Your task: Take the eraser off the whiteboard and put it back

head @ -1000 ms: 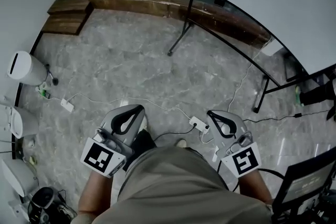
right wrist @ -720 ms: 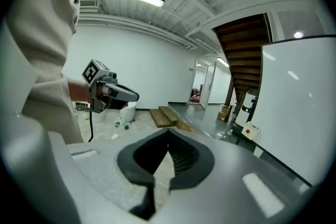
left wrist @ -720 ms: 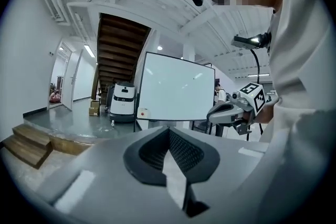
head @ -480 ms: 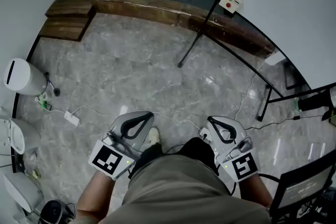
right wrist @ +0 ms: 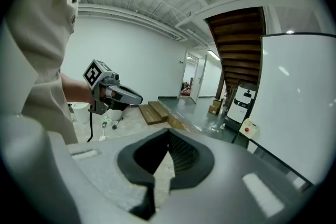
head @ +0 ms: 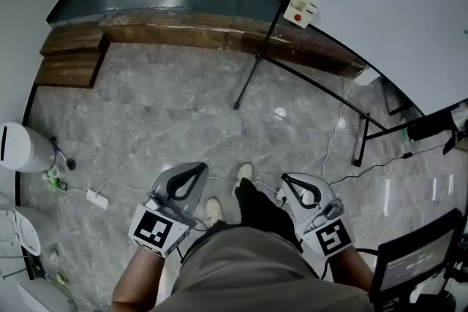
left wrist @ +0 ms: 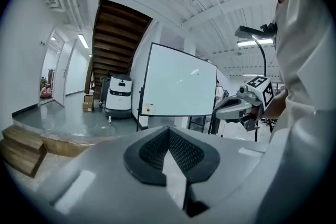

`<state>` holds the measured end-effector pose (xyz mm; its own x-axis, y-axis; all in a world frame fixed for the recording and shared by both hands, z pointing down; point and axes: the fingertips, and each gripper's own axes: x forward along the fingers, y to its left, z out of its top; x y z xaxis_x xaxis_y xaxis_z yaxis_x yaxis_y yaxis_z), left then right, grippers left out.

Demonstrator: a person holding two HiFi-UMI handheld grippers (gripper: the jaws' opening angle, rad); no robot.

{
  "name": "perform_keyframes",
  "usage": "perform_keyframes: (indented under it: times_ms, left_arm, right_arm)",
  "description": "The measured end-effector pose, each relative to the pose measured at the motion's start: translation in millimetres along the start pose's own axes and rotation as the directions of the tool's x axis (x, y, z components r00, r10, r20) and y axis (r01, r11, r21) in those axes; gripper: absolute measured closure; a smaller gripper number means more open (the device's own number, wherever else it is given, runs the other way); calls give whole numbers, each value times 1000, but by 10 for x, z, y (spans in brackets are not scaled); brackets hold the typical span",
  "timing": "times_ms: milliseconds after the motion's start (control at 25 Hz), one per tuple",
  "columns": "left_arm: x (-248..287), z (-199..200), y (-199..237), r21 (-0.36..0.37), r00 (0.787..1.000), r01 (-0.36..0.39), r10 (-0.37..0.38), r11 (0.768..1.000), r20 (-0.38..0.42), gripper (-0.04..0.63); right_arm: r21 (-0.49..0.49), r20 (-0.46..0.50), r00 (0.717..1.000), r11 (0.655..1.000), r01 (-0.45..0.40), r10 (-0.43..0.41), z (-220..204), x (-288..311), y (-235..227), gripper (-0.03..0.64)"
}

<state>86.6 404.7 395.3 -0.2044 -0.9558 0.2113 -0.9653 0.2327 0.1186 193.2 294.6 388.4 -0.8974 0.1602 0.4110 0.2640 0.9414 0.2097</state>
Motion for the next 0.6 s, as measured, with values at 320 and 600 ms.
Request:
perform_keyframes:
  times_ms: [320, 600]
  left_arm:
    - [1193, 376, 359, 44, 998, 59, -59, 997, -3, 591]
    - [2710, 912, 558, 179, 987, 159, -159, 971, -15, 547]
  right_arm:
    - [84, 35, 994, 991, 101, -104, -137, 251, -1143, 615]
    - [160, 74, 974, 967, 199, -213, -369, 289, -2430, 615]
